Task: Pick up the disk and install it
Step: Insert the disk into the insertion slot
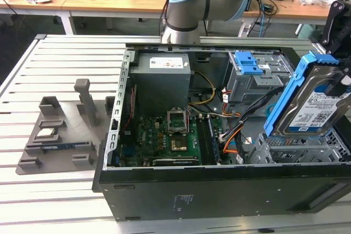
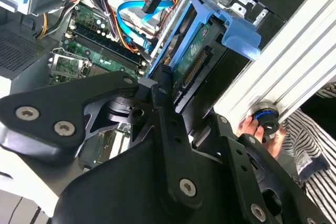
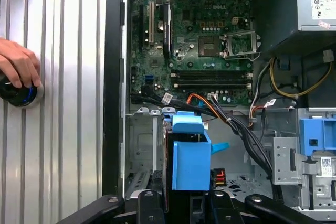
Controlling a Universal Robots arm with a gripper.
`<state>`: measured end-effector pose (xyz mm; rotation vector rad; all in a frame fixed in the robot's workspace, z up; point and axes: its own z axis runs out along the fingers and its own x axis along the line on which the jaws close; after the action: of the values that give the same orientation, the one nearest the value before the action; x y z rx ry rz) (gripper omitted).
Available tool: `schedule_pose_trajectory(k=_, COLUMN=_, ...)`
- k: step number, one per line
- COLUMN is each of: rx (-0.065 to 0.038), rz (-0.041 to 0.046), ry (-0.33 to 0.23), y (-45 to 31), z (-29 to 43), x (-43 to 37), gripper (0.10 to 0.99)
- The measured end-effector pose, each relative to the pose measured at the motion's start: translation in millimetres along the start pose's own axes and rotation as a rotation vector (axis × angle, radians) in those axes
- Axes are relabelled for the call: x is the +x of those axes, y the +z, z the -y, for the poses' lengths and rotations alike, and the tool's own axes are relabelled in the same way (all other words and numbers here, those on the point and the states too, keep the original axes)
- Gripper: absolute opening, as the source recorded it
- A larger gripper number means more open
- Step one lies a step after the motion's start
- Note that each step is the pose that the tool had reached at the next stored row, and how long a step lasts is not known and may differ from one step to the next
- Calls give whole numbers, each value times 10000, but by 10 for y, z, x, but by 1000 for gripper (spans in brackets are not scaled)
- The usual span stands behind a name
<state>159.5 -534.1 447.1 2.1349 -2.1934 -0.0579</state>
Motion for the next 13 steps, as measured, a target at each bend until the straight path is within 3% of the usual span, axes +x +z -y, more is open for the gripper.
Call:
schedule_pose_trajectory(k=7, rx=-12, rz=28, ry=369, y=66, z=9, x=48, gripper=349)
schedule_pose_trajectory(k=13, rx=-9, rz=1, ry=339, y=232, z=33, x=46, gripper=349)
